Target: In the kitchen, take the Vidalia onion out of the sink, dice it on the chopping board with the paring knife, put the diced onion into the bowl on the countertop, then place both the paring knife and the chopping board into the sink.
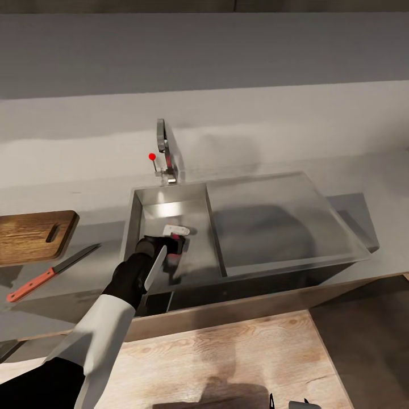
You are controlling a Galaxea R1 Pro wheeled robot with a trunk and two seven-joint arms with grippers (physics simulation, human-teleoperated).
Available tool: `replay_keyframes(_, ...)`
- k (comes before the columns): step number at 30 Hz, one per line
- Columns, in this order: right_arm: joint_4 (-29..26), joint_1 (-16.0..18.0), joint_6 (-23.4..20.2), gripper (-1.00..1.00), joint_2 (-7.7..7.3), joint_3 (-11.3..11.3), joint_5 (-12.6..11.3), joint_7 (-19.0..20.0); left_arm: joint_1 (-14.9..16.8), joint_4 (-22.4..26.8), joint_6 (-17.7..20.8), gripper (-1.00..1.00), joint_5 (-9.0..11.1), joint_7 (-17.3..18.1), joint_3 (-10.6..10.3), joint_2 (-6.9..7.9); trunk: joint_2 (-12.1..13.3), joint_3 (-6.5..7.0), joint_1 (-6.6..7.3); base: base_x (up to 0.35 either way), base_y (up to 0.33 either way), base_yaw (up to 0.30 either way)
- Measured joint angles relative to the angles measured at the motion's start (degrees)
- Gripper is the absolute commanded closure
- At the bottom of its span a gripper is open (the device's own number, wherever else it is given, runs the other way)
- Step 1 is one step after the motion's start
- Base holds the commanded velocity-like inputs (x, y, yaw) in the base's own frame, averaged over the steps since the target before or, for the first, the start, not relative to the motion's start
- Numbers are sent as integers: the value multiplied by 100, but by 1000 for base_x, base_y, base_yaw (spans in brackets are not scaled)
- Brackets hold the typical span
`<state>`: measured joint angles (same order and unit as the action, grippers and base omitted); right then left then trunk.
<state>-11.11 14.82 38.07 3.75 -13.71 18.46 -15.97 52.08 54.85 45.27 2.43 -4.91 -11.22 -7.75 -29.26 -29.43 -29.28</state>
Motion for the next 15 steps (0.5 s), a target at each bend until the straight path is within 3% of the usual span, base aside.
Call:
replay_keyframes(9, 0, 0, -2, -100, 0, 0, 0, 0, 0, 72, 0, 100, -1, -6, 0, 0, 0, 0, 0, 0, 0, 0)
replay_keyframes(15, 0, 0, 5, -100, 0, 0, 0, 0, 0, 688, 38, 100, -5, -19, -2, -1, 0, 0, 0, 0, 0, 0)
